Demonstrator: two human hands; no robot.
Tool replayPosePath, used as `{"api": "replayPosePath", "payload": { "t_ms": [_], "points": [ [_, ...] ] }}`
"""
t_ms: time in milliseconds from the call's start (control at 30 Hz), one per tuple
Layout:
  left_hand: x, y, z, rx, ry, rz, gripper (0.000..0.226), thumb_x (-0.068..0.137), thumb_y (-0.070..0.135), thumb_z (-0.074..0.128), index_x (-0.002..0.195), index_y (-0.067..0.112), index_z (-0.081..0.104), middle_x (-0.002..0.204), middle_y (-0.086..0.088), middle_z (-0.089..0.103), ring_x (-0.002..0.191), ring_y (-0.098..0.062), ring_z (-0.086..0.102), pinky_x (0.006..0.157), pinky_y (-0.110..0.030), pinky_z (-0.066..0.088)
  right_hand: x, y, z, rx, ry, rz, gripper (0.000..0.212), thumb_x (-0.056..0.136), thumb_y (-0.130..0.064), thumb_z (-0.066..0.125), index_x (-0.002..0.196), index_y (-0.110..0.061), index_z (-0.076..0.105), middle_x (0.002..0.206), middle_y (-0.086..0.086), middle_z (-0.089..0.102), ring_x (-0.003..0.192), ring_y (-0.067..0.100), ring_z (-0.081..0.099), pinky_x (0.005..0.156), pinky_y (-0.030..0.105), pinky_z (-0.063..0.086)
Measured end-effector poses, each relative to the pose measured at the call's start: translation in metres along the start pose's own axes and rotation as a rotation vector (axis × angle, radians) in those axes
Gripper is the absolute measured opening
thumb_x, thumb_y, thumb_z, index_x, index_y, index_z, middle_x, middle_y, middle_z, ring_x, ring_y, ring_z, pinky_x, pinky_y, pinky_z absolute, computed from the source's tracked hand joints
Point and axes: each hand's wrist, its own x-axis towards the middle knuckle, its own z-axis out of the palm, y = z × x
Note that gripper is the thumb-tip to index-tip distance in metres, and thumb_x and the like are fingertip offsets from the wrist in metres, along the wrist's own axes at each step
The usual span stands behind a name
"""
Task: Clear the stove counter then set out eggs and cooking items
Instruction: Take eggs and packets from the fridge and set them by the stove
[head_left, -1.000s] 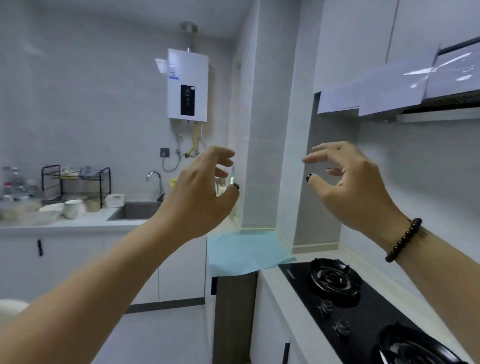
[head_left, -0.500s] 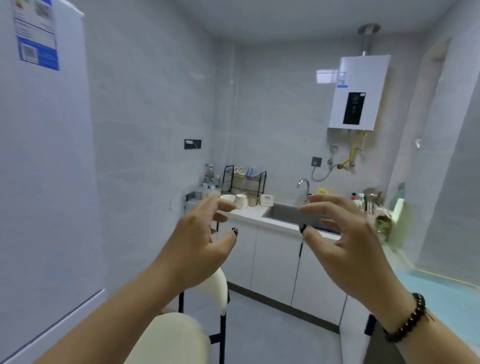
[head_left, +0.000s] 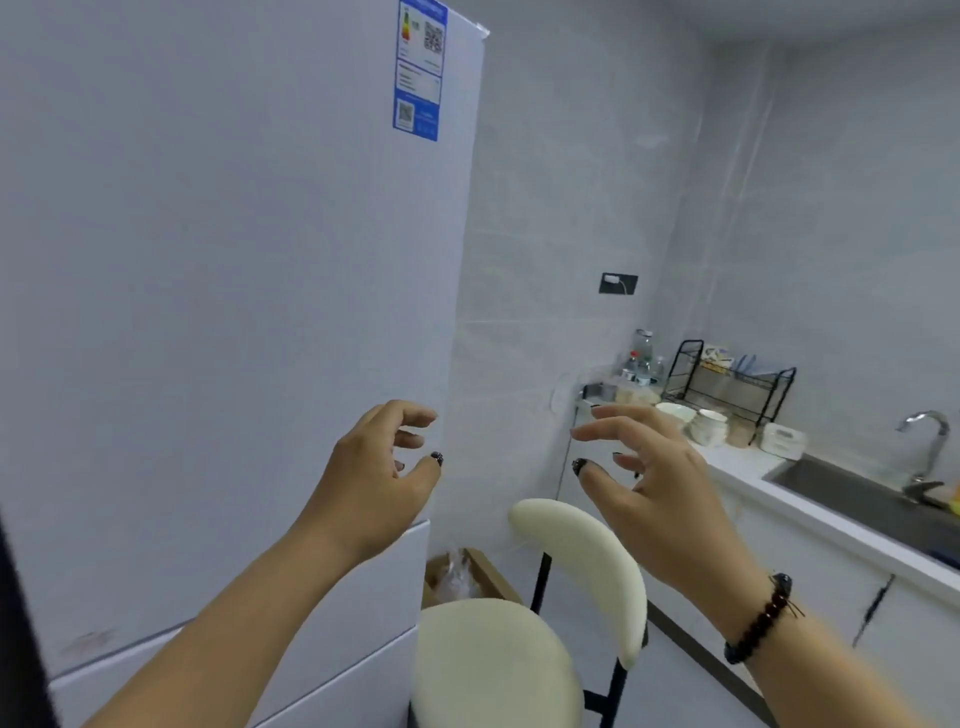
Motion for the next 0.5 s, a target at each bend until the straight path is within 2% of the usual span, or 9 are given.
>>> {"api": "replayPosePath", "payload": {
  "t_ms": [133,267,367,500],
  "points": [
    [-0.007,-0.02,-0.028,0.057,0.116,-0.124,0.028,0.091,0.016,0.061,0.115,0.03,0.055,0.11,0.023,0.052,0.093,0.002,0.055,0.069,-0.008,0.039,0.02,-0.01,0.029,0.086,-0.087,-0.055,0.024,0.086,-0.016,0.065,0.107,-0.028,0.068,0.126,-0.015,0.051,0.113,0.002,0.051,0.097,0.021,0.044],
    [-0.019,-0.042,-0.056,0.09,0.229,-0.211,0.029,0.091,0.015,0.061,0.116,0.029,0.055,0.114,0.017,0.054,0.098,-0.002,0.057,0.069,-0.009,0.039,0.028,-0.021,0.069,0.146,-0.18,-0.094,0.022,0.087,-0.017,0.064,0.105,-0.031,0.066,0.126,-0.016,0.05,0.113,0.001,0.05,0.096,0.018,0.041],
    [-0.021,-0.062,-0.085,0.136,0.301,-0.261,0.034,0.091,0.015,0.061,0.121,0.026,0.052,0.12,0.013,0.052,0.106,-0.01,0.056,0.075,-0.014,0.04,0.033,-0.032,0.101,0.2,-0.23,-0.11,0.022,0.088,-0.02,0.064,0.103,-0.035,0.064,0.126,-0.018,0.048,0.109,-0.006,0.049,0.093,0.014,0.039],
    [-0.014,-0.09,-0.127,0.21,0.441,-0.309,0.043,0.091,0.015,0.062,0.13,0.023,0.046,0.13,0.006,0.045,0.116,-0.015,0.05,0.09,-0.027,0.041,0.05,-0.052,0.137,0.243,-0.273,-0.138,0.022,0.088,-0.021,0.063,0.105,-0.034,0.064,0.126,-0.018,0.047,0.102,-0.013,0.049,0.092,0.015,0.039]
  ]
}}
